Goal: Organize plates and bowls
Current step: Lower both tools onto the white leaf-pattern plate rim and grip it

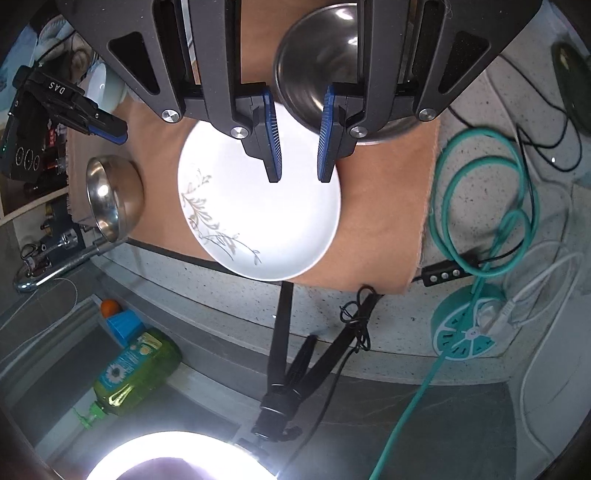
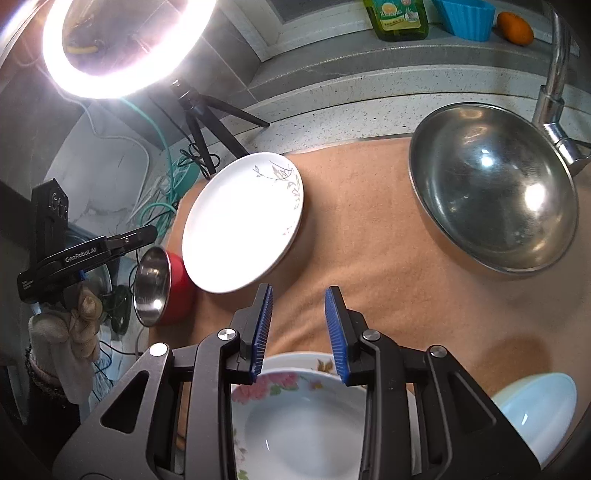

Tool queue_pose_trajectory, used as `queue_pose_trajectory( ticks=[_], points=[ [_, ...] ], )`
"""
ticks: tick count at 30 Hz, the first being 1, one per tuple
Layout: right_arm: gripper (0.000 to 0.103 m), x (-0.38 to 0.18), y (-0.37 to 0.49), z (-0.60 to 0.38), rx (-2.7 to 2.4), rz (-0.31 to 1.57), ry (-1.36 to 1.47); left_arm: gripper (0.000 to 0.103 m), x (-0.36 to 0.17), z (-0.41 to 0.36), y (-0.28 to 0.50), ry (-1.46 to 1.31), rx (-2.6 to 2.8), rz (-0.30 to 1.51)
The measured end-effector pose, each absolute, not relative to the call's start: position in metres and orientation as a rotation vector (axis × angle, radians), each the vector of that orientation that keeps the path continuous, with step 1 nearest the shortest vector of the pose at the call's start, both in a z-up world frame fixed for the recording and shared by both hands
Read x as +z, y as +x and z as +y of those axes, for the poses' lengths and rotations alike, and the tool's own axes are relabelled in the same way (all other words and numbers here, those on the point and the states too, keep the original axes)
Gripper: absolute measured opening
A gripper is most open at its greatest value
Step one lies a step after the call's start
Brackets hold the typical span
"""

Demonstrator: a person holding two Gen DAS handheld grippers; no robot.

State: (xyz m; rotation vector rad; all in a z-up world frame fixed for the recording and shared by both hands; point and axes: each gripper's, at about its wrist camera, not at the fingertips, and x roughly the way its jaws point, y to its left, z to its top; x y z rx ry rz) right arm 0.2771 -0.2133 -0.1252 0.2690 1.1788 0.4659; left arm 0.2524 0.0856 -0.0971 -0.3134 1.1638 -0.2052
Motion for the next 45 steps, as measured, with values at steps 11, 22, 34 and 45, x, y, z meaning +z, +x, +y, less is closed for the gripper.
queue_pose_trajectory(
  ticks=[11,22,34,45],
  points=[
    [0.031,-0.148,0.313,-0.191,0.450,1.223,0.297,0.018,-0.122,0.093,0.305,-0.286,-0.211,1.245],
    [0.031,-0.172,0.334,-0.177,0.433,1.266,0.347,0.018,-0.141,0.093,0.327,-0.261,-0.227,1.293],
    [0.016,-0.181,0.343,-0.162,0.436,1.286,0.344,0.015,-0.149,0.084,0.331,-0.227,-0.259,1.308],
    [0.010,-0.181,0.345,-0.162,0.431,1.286,0.343,0.012,-0.154,0.069,0.336,-0.198,-0.268,1.317]
  ],
)
